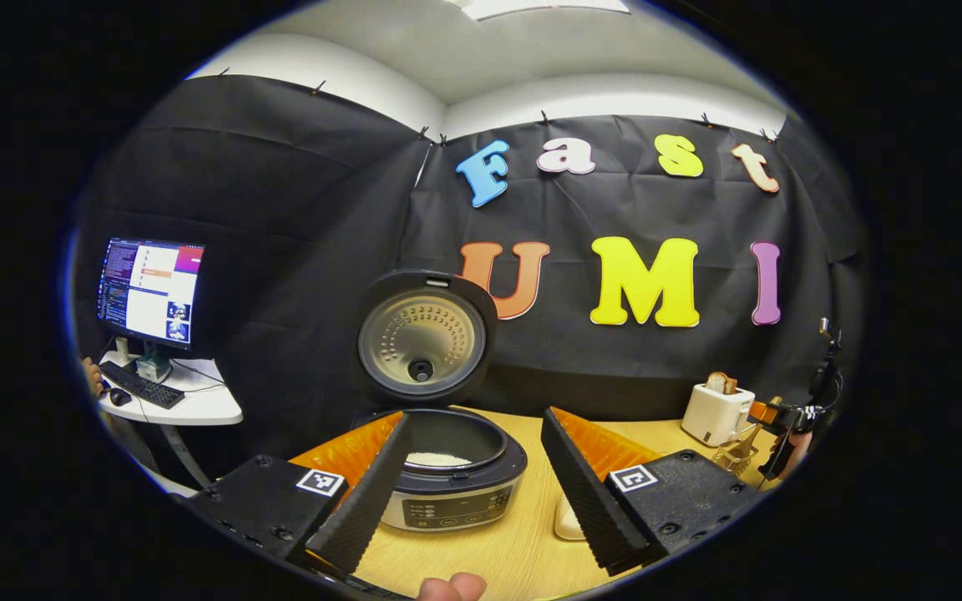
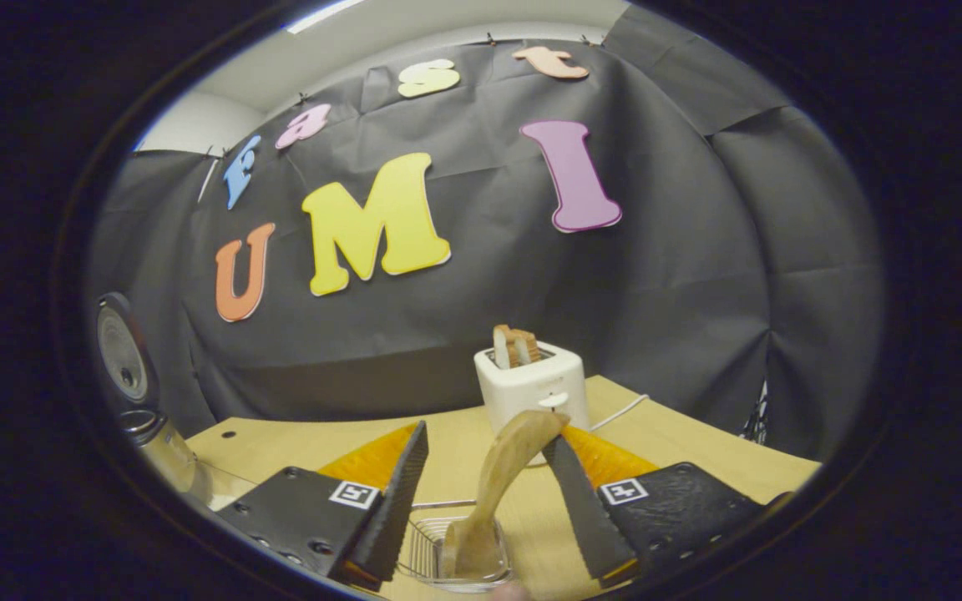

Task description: Close the left gripper, press the button to open the rice cooker; take a wooden spoon from the chopstick holder with the right hand, scoop a spoonful of rice and pour it into the rice cooker, then put the wooden spoon back into the chopstick holder.

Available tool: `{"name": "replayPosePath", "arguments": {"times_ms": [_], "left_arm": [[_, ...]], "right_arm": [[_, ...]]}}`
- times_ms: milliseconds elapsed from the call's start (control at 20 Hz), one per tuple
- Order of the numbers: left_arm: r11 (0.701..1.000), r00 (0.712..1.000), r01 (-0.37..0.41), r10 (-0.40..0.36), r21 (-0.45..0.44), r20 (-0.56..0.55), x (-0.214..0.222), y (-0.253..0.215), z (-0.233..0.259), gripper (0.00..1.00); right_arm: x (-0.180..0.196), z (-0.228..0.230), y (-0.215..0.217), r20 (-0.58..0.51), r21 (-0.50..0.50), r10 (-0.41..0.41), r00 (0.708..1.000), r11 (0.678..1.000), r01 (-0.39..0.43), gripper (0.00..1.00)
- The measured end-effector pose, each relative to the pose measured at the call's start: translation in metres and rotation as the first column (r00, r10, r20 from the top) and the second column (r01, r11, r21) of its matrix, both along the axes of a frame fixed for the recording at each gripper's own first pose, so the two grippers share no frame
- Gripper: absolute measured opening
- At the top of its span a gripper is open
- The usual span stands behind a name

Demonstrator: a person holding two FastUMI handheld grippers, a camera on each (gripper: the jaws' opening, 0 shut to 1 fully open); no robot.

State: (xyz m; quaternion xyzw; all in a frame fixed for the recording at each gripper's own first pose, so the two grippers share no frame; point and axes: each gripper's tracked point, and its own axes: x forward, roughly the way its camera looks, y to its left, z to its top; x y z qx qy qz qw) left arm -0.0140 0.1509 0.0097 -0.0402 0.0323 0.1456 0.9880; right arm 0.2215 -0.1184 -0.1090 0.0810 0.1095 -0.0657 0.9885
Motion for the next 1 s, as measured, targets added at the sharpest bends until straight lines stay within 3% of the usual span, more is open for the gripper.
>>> {"name": "replayPosePath", "arguments": {"times_ms": [50,300,350,450,500,550,650,750,800,850,1000], "left_arm": [[1.000,1.000,-0.008,0.008,0.021,-0.003,0.002,-0.001,0.009,0.99],[0.982,0.998,-0.062,0.062,0.178,0.010,0.033,0.006,0.076,0.98],[0.977,0.997,-0.077,0.077,0.200,0.008,0.043,0.013,0.086,0.99],[0.979,0.996,-0.087,0.090,0.187,-0.006,0.065,0.017,0.106,0.94],[0.980,0.995,-0.090,0.095,0.179,-0.021,0.075,0.021,0.112,0.98],[0.978,0.994,-0.094,0.102,0.185,-0.033,0.085,0.028,0.117,0.98],[0.974,0.990,-0.115,0.128,0.196,-0.057,0.104,0.044,0.127,0.95],[0.973,0.984,-0.141,0.158,0.185,-0.080,0.121,0.055,0.135,0.98],[0.976,0.983,-0.144,0.160,0.161,-0.090,0.130,0.058,0.139,0.98],[0.983,0.983,-0.136,0.149,0.121,-0.104,0.140,0.061,0.143,0.95],[0.987,0.977,-0.159,0.159,0.014,-0.141,0.171,0.083,0.158,0.99]], "right_arm": [[-0.001,0.009,-0.005,0.019,-0.017,-0.006,1.000,1.000,0.006,0.97],[-0.015,0.073,-0.016,0.160,-0.063,0.049,0.986,0.997,-0.039,0.95],[-0.018,0.083,-0.021,0.184,-0.085,0.054,0.982,0.996,-0.039,1.00],[-0.029,0.100,-0.027,0.212,-0.109,0.072,0.975,0.993,-0.050,0.91],[-0.034,0.109,-0.030,0.224,-0.111,0.079,0.971,0.992,-0.055,0.91],[-0.041,0.116,-0.032,0.238,-0.109,0.091,0.967,0.992,-0.066,1.00],[-0.054,0.126,-0.037,0.266,-0.109,0.108,0.958,0.991,-0.081,0.91],[-0.067,0.134,-0.042,0.294,-0.113,0.121,0.948,0.989,-0.092,0.91],[-0.074,0.139,-0.042,0.306,-0.110,0.130,0.943,0.989,-0.101,0.95],[-0.081,0.142,-0.043,0.317,-0.107,0.139,0.938,0.988,-0.110,0.95],[-0.094,0.143,-0.046,0.335,-0.096,0.155,0.929,0.987,-0.130,0.95]]}}
